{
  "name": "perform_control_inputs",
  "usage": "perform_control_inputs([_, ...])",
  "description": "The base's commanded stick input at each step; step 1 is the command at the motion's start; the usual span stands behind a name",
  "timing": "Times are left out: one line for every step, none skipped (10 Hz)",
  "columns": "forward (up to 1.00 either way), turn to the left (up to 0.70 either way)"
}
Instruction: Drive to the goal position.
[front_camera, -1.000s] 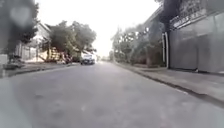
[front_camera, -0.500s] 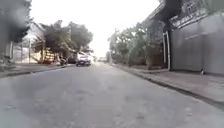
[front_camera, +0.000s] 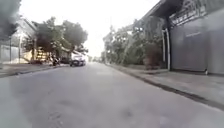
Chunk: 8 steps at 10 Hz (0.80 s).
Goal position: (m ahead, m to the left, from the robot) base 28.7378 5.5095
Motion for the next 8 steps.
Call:
perform_control_inputs([1.0, 0.0])
perform_control_inputs([1.0, 0.0])
perform_control_inputs([1.0, 0.0])
perform_control_inputs([1.0, 0.0])
perform_control_inputs([1.0, 0.0])
perform_control_inputs([1.0, 0.0])
perform_control_inputs([1.0, 0.0])
perform_control_inputs([1.0, 0.0])
